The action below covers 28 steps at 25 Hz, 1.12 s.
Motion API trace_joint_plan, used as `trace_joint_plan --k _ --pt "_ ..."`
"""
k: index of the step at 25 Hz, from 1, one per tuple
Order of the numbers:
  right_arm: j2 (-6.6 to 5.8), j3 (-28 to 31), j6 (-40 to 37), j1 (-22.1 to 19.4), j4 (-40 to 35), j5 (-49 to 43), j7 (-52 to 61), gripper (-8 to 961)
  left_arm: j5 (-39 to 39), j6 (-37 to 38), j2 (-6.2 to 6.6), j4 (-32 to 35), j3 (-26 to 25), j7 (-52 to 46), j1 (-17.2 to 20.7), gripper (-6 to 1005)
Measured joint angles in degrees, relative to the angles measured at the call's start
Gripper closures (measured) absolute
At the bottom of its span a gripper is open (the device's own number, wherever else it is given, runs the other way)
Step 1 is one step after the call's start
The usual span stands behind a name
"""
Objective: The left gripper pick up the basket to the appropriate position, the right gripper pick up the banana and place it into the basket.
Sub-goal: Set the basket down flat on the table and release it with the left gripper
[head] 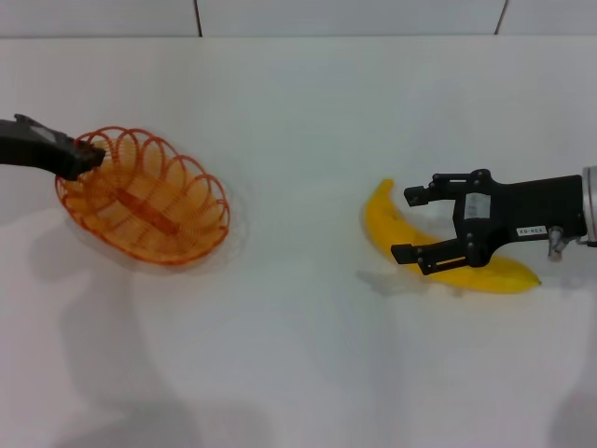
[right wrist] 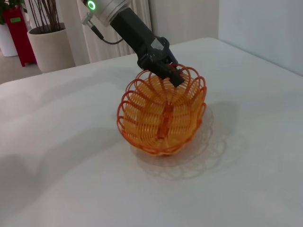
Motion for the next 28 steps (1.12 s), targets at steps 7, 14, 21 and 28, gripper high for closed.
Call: trace_joint_plan --k 7,14,21,28 --pt "0.00 -0.03 0.06 0.00 0.06 -0.03 0.00 62 -2.05 0.09 -0.29 1.43 0.10 0.30 0.14 895" --pt "0.00 -0.03 0.06 -0.03 0.05 -0.01 0.00 63 -3.66 0.20 -1.37 5.01 0.09 1.45 1.13 905" --pt "0.00 -0.03 0.06 0.04 0.05 0.16 0.00 63 -9.15 0.07 -1.49 5.04 0.08 4.95 2.01 909" --pt "0.00 -0.03 0.06 0.02 0.05 0.30 0.00 63 -13.36 -0.30 -1.51 4.67 -0.16 6.99 2.85 909"
